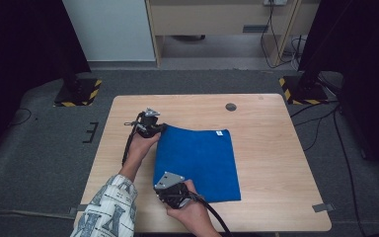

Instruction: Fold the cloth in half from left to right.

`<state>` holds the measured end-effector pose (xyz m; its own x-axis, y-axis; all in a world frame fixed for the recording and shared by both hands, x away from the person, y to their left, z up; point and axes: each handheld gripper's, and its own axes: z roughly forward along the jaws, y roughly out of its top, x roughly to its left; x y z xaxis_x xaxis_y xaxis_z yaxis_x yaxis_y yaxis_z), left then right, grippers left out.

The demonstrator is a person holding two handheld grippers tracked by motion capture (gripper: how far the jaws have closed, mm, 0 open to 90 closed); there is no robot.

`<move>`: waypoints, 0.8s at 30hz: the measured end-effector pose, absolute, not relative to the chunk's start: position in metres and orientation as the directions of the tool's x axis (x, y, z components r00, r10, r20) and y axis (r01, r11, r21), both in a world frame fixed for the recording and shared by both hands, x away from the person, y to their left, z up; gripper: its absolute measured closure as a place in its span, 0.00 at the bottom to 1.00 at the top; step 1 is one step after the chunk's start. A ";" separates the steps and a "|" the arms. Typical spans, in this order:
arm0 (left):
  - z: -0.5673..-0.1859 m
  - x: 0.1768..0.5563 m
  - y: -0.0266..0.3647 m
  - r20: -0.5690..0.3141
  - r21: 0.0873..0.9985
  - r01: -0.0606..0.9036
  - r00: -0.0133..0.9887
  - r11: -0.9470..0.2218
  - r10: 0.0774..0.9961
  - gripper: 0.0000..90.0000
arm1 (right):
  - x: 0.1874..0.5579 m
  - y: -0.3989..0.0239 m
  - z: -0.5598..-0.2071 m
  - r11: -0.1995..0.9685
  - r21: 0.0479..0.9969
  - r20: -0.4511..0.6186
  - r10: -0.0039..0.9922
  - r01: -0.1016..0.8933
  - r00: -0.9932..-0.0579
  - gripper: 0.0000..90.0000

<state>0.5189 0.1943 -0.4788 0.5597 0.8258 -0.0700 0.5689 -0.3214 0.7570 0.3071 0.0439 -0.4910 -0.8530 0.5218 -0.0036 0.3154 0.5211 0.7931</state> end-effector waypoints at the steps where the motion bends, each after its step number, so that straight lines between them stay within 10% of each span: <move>1: -0.479 0.519 0.194 -0.071 0.758 0.568 0.561 -0.321 0.825 0.97 | 0.307 0.044 -0.491 0.519 0.794 -0.004 0.524 0.316 -0.852 0.96; 24: -0.453 0.511 0.233 -0.059 0.751 0.581 0.532 -0.314 0.845 0.97 | 0.310 0.080 -0.479 0.471 0.833 0.023 0.494 0.291 -0.869 0.96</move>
